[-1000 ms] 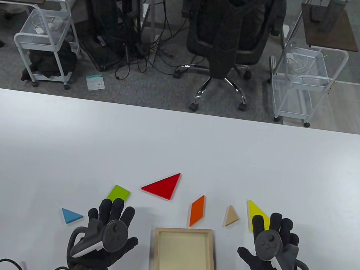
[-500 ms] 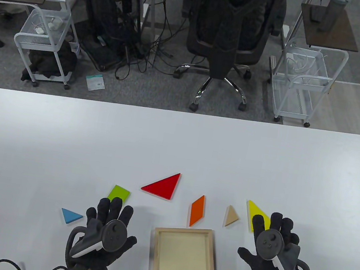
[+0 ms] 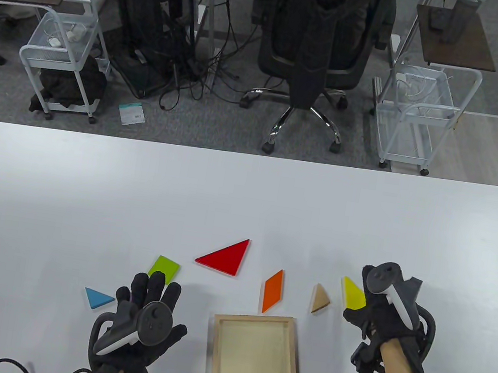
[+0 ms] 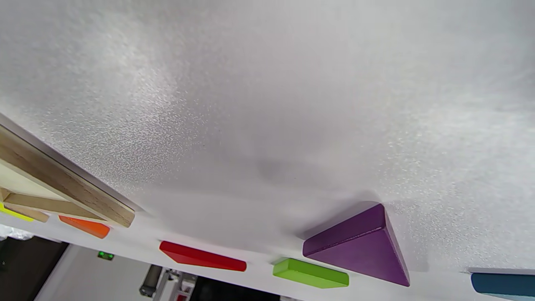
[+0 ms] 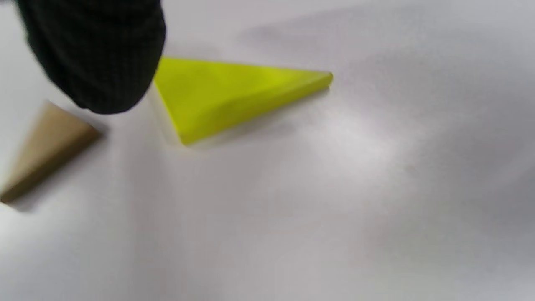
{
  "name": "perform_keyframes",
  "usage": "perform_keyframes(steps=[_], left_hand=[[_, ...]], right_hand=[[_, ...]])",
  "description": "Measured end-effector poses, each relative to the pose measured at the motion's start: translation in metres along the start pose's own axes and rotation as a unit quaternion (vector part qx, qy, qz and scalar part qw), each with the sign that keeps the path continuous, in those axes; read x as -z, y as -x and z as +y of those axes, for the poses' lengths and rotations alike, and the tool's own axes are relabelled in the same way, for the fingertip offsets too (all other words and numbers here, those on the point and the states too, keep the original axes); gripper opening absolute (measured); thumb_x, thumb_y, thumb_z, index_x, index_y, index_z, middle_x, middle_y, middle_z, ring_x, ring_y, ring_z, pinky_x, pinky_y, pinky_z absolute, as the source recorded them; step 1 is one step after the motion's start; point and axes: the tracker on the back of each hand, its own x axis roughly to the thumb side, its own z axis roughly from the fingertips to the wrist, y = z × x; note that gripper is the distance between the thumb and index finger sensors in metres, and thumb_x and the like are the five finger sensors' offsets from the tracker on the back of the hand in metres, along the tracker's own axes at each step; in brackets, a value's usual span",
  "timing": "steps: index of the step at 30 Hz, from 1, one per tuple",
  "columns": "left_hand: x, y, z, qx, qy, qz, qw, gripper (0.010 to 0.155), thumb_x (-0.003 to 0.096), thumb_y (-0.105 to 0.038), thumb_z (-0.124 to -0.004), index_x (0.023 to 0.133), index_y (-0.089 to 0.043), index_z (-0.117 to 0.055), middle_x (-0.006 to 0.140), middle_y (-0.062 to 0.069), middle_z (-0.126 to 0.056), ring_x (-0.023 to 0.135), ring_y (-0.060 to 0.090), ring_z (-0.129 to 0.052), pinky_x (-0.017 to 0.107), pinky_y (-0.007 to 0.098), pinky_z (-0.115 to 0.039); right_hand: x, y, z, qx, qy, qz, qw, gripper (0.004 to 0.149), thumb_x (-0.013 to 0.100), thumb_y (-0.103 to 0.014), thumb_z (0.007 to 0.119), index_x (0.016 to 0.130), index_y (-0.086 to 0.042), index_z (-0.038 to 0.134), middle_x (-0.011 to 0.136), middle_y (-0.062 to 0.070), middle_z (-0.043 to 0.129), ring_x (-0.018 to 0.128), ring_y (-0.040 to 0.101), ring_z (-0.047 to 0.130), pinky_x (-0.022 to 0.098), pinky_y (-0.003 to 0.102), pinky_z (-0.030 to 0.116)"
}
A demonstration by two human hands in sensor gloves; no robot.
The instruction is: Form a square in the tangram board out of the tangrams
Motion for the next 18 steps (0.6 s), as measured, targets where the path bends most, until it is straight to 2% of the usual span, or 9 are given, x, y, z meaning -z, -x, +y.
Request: perform_keyframes(steps=[2,5,11,18], left_hand=[[0.000,0.000,0.000,-0.002,0.000,0.000,1.000,0.079,0.0567,-0.060,-0.045,0.105,-0.024,0.006,0.102,0.018,0.023,0.091,0.047,0.021,0.062,0.067,0.003],[0.000,0.001,0.001,-0.001,0.000,0.002,1.000,0.079,0.0566,-0.060,-0.045,0.105,-0.024,0.006,0.102,0.018,0.023,0.091,0.047,0.021,0.062,0.067,0.003],[0.000,0.003,0.001,-0.004,0.001,0.004,1.000,0.079,0.0567,-0.060,-0.045,0.105,-0.024,0.007,0.102,0.018,0.023,0.091,0.047,0.021,0.062,0.067,0.003],[0.001,0.002,0.000,-0.003,0.005,0.004,1.000,0.080,0.0566,-0.060,-0.045,0.105,-0.024,0.007,0.102,0.018,0.023,0.091,0.047,0.021,0.062,0.068,0.003]], right_hand=[[0.010,-0.002,0.005,-0.012,-0.027,0.001,1.000,0.102,0.032,-0.048,0.090,0.093,-0.060,0.009,0.109,-0.007,-0.006,0.108,0.027,0.009,0.085,0.046,0.029],[0.022,-0.002,0.013,0.021,-0.060,-0.002,0.998,0.102,0.033,-0.047,0.090,0.095,-0.055,0.009,0.110,-0.005,-0.002,0.107,0.028,0.012,0.084,0.046,0.028],[0.031,0.000,0.018,0.032,-0.070,0.015,0.997,0.100,0.034,-0.047,0.089,0.101,-0.037,0.015,0.109,-0.004,0.006,0.103,0.026,0.018,0.084,0.043,0.026],[0.030,0.000,0.019,0.030,-0.065,0.014,0.997,0.097,0.034,-0.044,0.089,0.102,-0.034,0.021,0.109,-0.003,0.012,0.101,0.027,0.023,0.083,0.042,0.030]])
